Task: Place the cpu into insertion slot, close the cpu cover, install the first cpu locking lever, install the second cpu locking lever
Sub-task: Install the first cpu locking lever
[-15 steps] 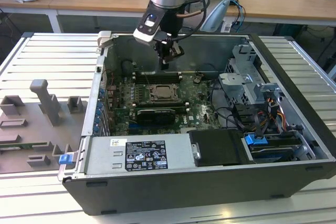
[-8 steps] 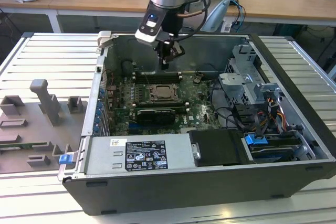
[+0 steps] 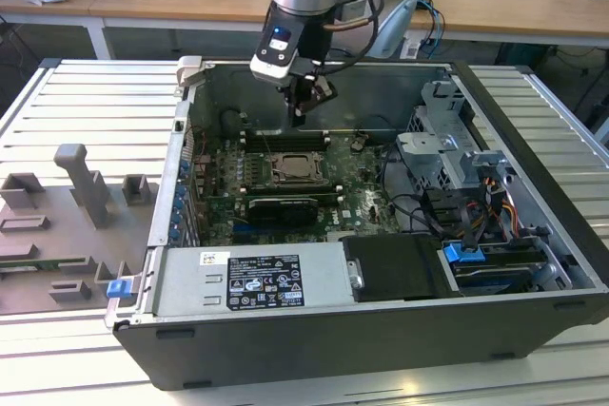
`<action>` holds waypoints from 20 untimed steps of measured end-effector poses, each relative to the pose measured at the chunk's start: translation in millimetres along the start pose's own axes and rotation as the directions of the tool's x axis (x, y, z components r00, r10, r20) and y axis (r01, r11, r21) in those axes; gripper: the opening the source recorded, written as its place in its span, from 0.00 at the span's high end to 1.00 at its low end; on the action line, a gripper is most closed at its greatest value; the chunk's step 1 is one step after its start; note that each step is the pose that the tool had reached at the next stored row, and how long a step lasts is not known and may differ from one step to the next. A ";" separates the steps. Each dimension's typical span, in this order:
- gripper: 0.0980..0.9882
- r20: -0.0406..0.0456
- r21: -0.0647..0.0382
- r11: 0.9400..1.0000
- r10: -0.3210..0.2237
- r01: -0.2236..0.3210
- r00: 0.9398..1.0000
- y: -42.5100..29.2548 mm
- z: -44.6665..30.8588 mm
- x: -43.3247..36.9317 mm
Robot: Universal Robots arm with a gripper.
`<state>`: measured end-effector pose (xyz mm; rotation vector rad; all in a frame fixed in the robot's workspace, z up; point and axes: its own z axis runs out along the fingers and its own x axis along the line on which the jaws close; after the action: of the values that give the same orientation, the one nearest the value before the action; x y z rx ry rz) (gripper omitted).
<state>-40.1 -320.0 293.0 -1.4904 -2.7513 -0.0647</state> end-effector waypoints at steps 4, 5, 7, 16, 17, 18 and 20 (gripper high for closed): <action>0.99 -0.002 0.002 0.998 -0.061 0.061 0.998 0.0 0.0 0.0; 0.99 -0.002 0.002 0.997 -0.079 0.079 0.997 0.0 0.0 0.0; 0.99 -0.003 0.003 0.994 -0.109 0.109 0.994 0.0 0.0 0.0; 0.99 -0.009 0.007 0.967 -0.256 0.256 0.967 0.0 0.0 0.0; 0.99 -0.009 0.007 0.963 -0.271 0.271 0.963 0.0 0.0 0.0; 0.99 -0.010 0.007 0.959 -0.283 0.284 0.959 0.0 0.0 0.0; 0.99 -0.011 0.008 0.948 -0.318 0.318 0.948 0.0 0.0 0.0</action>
<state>-40.1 -320.0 293.0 -1.0255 -2.9494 -0.0608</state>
